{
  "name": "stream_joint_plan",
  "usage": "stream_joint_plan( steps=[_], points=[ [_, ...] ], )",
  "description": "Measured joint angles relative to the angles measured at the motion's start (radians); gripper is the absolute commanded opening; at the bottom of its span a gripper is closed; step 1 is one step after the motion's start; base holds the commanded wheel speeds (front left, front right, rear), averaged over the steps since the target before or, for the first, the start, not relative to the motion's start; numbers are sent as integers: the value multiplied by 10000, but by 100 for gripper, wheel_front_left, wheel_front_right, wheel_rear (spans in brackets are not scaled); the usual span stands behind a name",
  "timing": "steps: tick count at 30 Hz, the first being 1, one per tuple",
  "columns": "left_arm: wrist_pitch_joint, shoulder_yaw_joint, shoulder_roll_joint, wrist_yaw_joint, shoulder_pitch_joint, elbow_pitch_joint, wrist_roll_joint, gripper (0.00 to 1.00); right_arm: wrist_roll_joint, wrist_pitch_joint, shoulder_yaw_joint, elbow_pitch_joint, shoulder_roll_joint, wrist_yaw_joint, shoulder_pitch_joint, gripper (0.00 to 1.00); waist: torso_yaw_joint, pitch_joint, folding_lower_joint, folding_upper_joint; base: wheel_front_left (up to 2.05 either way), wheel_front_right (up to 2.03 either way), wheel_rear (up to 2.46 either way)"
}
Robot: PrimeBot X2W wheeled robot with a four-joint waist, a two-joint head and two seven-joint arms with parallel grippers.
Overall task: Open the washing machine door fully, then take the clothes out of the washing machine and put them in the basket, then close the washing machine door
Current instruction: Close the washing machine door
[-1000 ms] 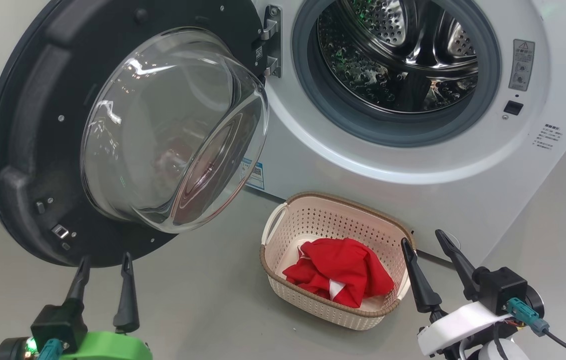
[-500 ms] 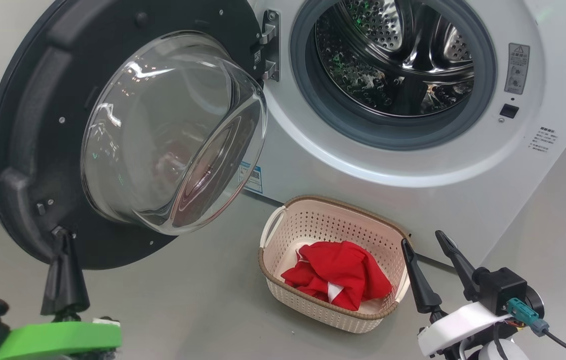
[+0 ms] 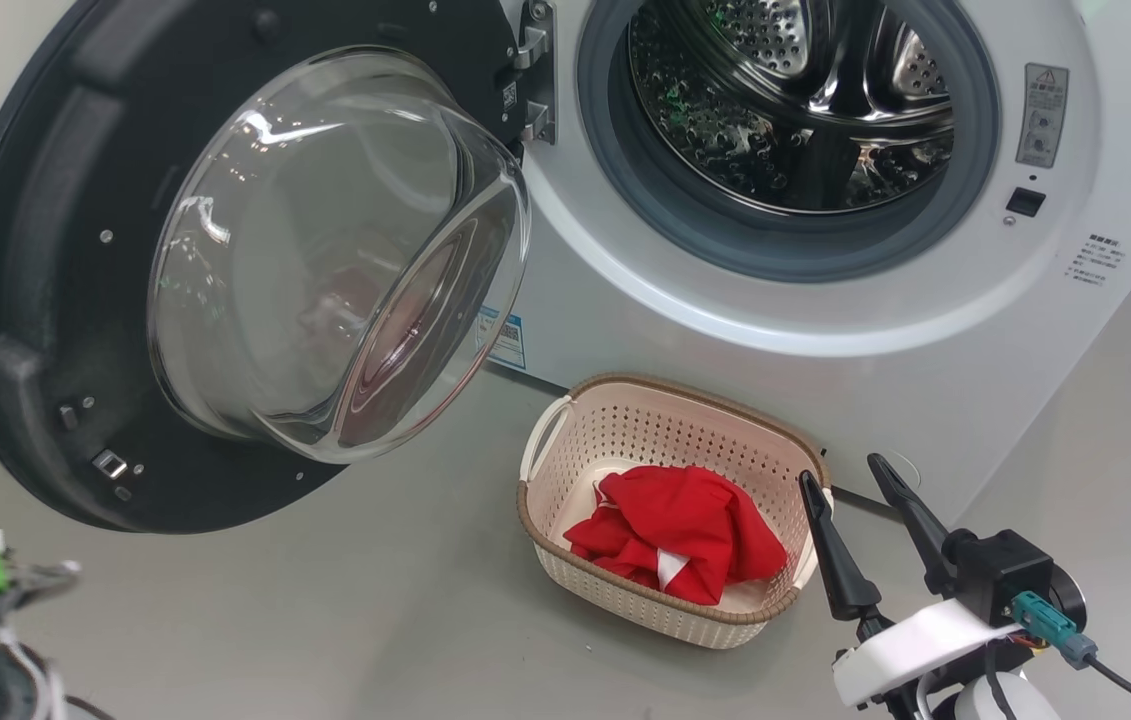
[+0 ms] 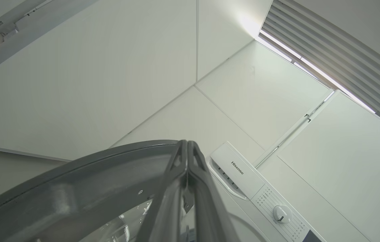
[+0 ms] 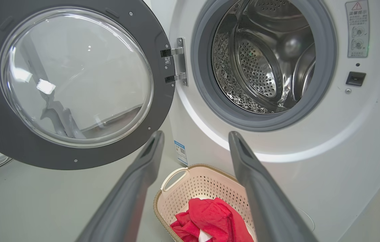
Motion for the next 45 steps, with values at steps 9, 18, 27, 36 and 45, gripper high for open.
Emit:
stream_joint_plan(
  steps=[9,18,27,36,45],
  points=[
    [872,1804,1227,320,-942,1141,-1450,0,-71,0,29,-73,-31,0,-265,100,-209,357,0,0,0,0,0],
    [1973,2443,2000,752,-1570,2874,-2709,0,-73,-2,-19,-84,-186,0,-424,100,-510,723,0,0,0,0,0],
    [2844,2295,2360,959,-1923,4086,-3135,0,-82,-2,-36,-88,-228,0,-589,100,-676,935,0,0,0,0,0],
    [3672,1737,2420,895,-1932,4855,-3313,0,-82,-2,-35,-81,-232,0,-630,100,-741,1011,0,0,0,0,0],
    [4435,1574,2560,439,-2048,5196,-3804,0,-82,-2,-35,-63,-270,2,-762,100,-791,1046,0,0,0,0,0]
  ],
)
